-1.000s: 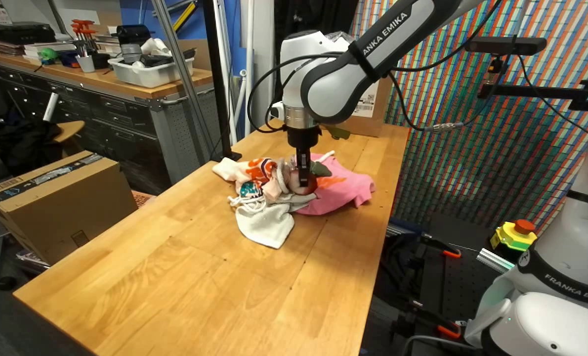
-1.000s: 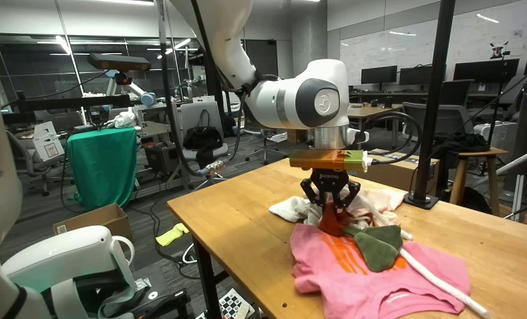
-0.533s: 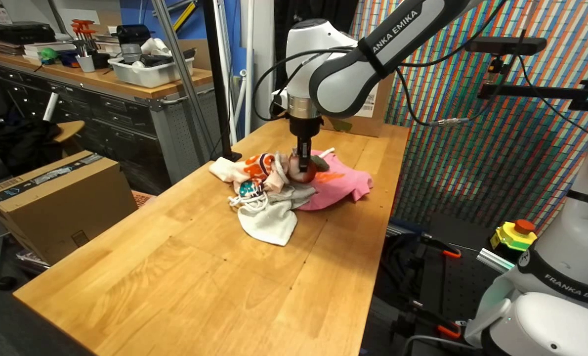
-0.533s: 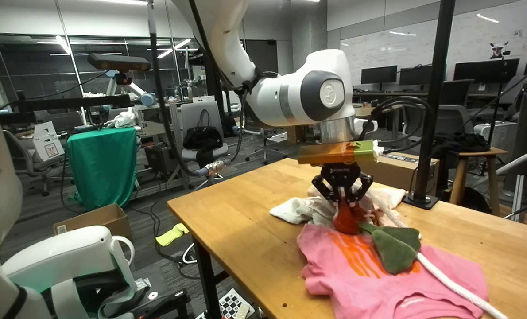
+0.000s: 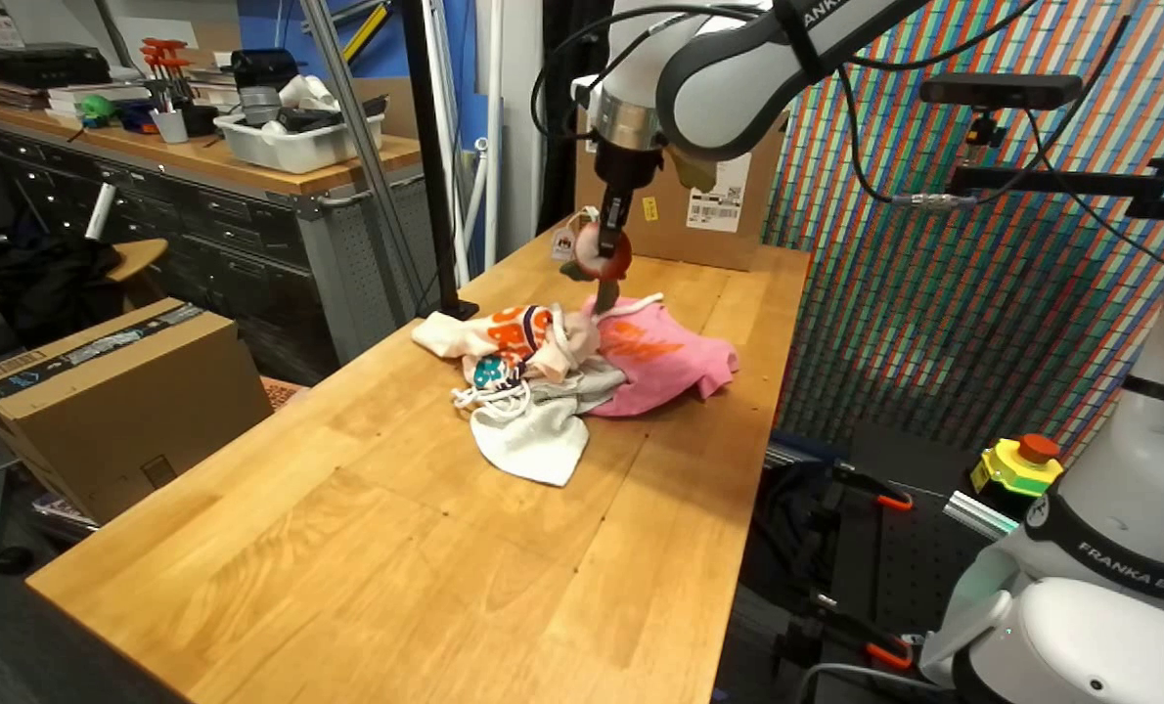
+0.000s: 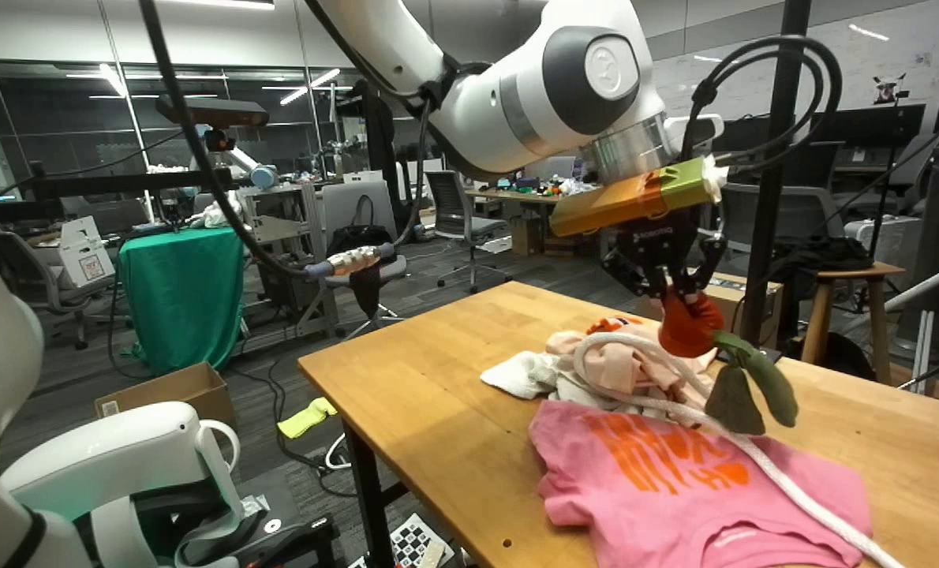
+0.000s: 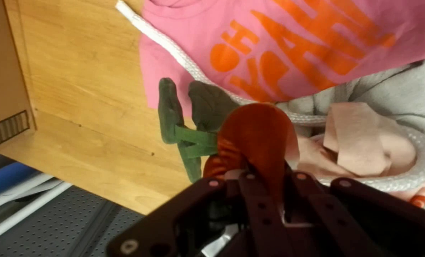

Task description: Pick up the objects and put them around the table.

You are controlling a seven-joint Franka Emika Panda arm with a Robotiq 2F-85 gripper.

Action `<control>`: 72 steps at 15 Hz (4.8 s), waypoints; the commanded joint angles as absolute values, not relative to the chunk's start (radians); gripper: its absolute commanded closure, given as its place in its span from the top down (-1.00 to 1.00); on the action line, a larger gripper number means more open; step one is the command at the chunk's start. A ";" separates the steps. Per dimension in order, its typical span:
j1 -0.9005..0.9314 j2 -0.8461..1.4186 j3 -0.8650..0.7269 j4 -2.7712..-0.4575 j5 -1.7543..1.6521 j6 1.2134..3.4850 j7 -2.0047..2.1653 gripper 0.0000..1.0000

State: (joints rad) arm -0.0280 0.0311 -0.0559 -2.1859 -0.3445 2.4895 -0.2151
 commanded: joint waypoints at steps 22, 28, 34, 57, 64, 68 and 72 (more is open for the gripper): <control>-0.227 0.142 -0.289 -2.058 -0.953 2.520 0.808 -0.82; -0.224 0.193 -0.291 -2.013 -0.951 2.409 0.878 0.05; -0.216 0.196 -0.280 -2.008 -0.938 2.363 0.865 0.94; 0.074 0.028 0.072 -2.237 -0.660 2.608 0.310 1.00; 0.122 0.143 0.102 -2.098 -0.561 2.464 0.167 1.00; 0.132 0.227 0.093 -2.016 -0.524 2.396 0.119 1.00; 0.132 0.297 0.077 -1.951 -0.497 2.355 0.085 1.00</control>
